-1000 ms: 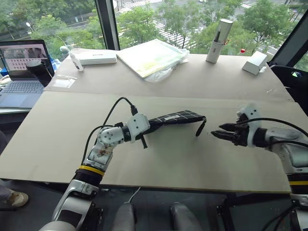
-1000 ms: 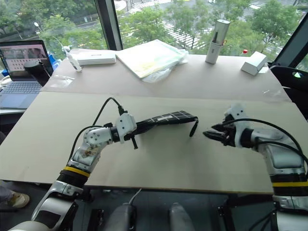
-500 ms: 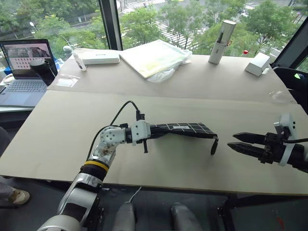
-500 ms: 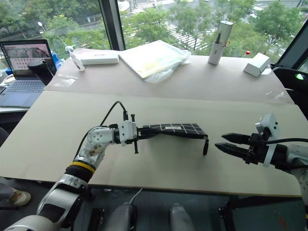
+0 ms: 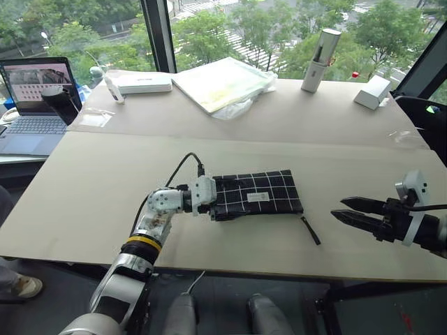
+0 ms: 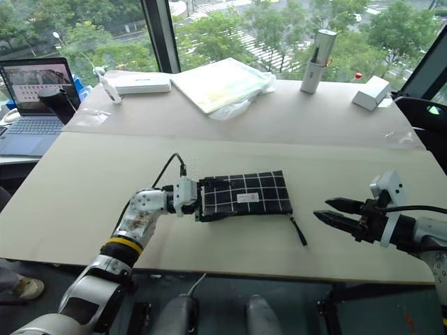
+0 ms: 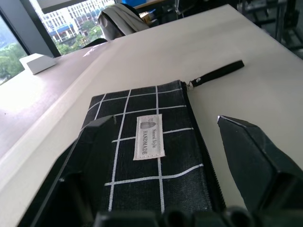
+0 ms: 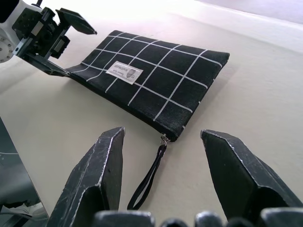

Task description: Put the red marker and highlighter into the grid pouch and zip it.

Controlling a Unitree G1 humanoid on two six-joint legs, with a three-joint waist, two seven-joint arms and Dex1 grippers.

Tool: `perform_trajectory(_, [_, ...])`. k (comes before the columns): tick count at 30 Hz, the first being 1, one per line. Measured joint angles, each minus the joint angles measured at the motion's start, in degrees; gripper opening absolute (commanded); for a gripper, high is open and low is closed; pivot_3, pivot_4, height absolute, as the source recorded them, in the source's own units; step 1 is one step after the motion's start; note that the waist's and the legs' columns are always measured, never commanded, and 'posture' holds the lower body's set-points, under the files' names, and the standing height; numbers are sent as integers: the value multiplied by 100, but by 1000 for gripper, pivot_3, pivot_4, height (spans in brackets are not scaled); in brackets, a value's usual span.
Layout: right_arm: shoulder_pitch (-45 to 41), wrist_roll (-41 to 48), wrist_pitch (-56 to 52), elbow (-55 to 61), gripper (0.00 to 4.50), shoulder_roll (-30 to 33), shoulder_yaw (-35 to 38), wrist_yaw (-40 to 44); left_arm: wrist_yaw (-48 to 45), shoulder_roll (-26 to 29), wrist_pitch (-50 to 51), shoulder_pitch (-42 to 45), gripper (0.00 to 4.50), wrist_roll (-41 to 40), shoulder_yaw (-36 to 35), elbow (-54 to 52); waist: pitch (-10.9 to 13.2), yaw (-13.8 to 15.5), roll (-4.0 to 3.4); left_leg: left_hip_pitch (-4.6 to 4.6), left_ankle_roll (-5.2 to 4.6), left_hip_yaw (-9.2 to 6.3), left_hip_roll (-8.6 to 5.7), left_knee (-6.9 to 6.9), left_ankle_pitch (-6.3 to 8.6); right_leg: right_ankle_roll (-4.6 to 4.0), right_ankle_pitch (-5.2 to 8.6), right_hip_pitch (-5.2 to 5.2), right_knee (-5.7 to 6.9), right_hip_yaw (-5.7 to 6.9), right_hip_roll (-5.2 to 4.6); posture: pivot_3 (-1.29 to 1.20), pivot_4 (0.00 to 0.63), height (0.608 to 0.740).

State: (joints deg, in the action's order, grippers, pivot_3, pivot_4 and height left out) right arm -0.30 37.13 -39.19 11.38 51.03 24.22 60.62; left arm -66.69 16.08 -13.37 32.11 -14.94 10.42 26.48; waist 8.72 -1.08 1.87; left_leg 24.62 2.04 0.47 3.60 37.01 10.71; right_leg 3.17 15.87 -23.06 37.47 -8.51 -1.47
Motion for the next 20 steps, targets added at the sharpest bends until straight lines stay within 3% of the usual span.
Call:
perform_trajectory(5, [-237,-86,65,-345,2880,2,-170,48,1183,117,1796,-682,4176,-370,-541,-1332,0,0,0,-1,0,-3,0,0,0,0,0,-1,3,0,-1,0,150,736])
perform_trajectory(10, [-352,-264,253,-898,2880,19,-286,125,2053,705,3101,-1676,4176,-658,-1283,-2542,0,-33,-1,-5,0,-4,3,-1,0,-2,1,-2,6,2,1,0,150,736])
perform_trajectory(20, [-817,-540,630,-1807,2880,16,-593,294,2608,1006,3806,-2546,4176,-1135,-2179,-3476,0,23,-1,-8,2,2,1,1,-1,-4,3,1,3,4,-5,0,150,736])
